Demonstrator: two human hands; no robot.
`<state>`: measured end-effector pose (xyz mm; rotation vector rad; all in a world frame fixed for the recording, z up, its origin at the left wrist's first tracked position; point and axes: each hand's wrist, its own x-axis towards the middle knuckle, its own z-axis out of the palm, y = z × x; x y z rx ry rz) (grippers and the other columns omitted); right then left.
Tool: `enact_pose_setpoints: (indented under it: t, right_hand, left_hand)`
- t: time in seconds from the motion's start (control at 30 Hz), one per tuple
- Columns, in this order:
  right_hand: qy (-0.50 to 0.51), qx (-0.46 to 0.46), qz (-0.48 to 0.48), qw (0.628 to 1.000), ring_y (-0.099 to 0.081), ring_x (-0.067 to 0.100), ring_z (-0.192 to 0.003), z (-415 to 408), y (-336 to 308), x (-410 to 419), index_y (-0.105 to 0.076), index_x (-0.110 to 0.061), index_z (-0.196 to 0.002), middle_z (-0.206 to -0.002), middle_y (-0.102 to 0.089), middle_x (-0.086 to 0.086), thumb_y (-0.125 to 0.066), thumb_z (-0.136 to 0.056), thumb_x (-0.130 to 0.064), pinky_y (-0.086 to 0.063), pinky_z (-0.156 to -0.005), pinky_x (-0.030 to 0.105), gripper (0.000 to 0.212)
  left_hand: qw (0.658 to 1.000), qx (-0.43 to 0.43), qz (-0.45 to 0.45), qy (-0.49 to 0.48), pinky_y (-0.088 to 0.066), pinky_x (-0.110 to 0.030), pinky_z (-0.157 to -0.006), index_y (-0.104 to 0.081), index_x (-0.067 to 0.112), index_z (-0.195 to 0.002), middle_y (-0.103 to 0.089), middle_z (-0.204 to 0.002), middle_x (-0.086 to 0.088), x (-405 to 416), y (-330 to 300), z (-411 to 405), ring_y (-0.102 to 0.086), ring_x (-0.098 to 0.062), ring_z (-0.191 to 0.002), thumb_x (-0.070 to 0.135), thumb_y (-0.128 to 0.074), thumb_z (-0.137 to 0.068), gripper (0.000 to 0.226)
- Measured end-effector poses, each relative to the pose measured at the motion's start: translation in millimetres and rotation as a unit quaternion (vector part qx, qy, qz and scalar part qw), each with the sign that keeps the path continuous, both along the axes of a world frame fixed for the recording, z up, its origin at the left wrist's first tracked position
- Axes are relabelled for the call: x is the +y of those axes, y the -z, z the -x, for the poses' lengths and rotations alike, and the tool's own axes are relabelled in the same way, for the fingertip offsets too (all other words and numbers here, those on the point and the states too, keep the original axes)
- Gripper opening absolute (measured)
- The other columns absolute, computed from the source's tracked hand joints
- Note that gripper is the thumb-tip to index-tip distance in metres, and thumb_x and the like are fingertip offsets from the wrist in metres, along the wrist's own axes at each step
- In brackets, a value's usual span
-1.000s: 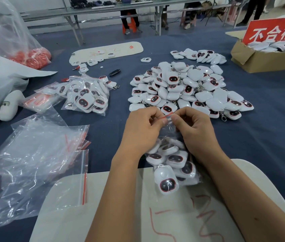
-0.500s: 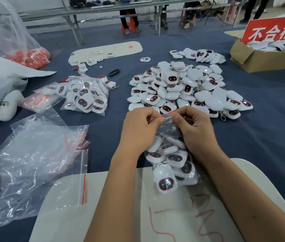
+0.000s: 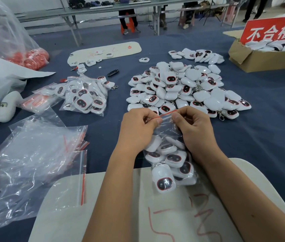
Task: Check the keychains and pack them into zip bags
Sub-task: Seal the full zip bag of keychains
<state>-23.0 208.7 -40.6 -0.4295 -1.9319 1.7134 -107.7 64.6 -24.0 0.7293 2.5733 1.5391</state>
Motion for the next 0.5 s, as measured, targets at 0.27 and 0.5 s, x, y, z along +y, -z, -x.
enact_pose_setpoints:
  t: [0.27, 0.5]
  right_hand:
    - [0.038, 0.001, 0.015, 0.999, -0.054, 0.006, -0.059, 1.7, 2.6, 4.3, -0.071, -0.02, -0.081, -0.064, -0.064, -0.007, -0.067, -0.101, -0.018, -0.05, -0.057, 0.022, 0.021]
    - [0.04, 0.005, 0.028, 0.999, -0.054, 0.005, -0.058, 1.7, 2.0, 3.1, -0.072, -0.017, -0.081, -0.065, -0.064, -0.004, -0.067, -0.101, -0.016, -0.05, -0.056, 0.021, 0.021]
  left_hand:
    - [0.999, -0.043, -0.013, -0.014, -0.046, -0.014, -0.058, -0.079, 0.027, -0.08, -0.073, -0.073, 0.007, -9.3, 3.6, 3.7, -0.06, -0.003, -0.064, 0.025, -0.08, -0.09, 0.011]
    - [0.997, -0.066, -0.028, -0.023, -0.059, -0.04, -0.075, -0.079, 0.025, -0.076, -0.075, -0.073, 0.005, -8.7, 2.1, 3.9, -0.071, -0.02, -0.075, 0.021, -0.081, -0.089, 0.014]
